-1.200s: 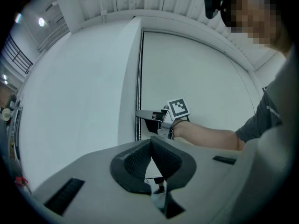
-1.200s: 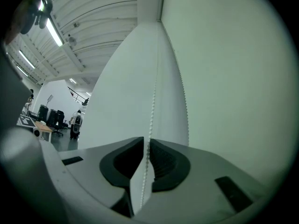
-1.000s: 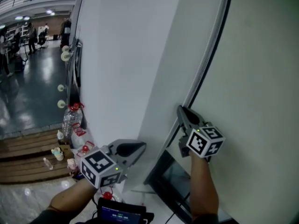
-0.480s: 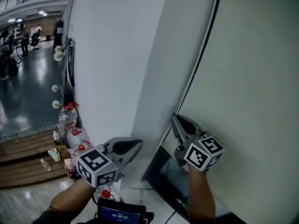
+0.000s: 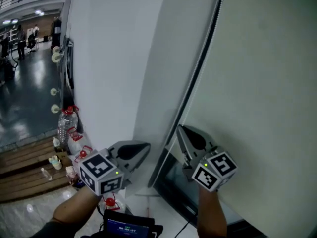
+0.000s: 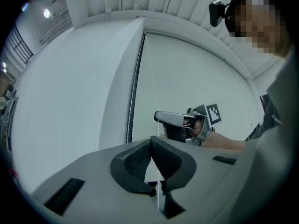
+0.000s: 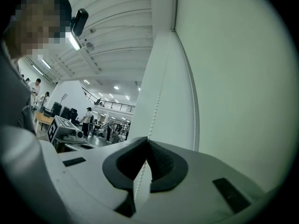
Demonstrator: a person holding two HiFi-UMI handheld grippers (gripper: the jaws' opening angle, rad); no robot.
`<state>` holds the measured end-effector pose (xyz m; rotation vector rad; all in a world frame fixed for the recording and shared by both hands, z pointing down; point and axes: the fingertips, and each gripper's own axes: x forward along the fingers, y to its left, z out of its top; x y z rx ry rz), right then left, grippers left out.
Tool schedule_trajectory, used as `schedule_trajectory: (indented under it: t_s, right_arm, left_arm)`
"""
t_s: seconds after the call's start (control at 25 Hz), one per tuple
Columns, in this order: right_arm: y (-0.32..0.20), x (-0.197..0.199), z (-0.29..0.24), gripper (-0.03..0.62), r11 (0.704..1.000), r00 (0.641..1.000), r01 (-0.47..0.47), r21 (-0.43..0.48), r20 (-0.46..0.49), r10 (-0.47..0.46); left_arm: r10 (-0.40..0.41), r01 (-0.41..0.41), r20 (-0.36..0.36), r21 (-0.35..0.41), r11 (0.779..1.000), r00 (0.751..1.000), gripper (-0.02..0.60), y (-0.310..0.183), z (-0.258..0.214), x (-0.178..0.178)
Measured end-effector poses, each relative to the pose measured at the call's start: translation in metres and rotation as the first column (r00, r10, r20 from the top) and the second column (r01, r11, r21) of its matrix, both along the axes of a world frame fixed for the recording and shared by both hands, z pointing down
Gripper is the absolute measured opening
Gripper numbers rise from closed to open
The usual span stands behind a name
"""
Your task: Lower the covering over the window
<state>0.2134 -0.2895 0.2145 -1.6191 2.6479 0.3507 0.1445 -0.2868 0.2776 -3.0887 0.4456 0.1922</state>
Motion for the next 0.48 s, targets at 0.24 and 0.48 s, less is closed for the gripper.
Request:
schedule_trajectory:
  t_s: [0.24, 0.48]
  right_arm:
    - [0.013, -0.008, 0.004, -0.008, 1.0, 1.0, 0.005, -0.003, -0.029, -0.005]
    - [0.016, -0.021, 0.031, -0.008, 0.999, 0.999, -0.004, -0.041, -0.053, 0.002]
  left_arm:
    - [0.016, -0.016, -0.009, 0.013, 1.0, 1.0, -0.002, 0.004, -0.006, 0.001]
    - [0.006, -0.006, -0.027, 0.019, 1.0, 1.0, -0.002, 0.005, -0.011, -0.009]
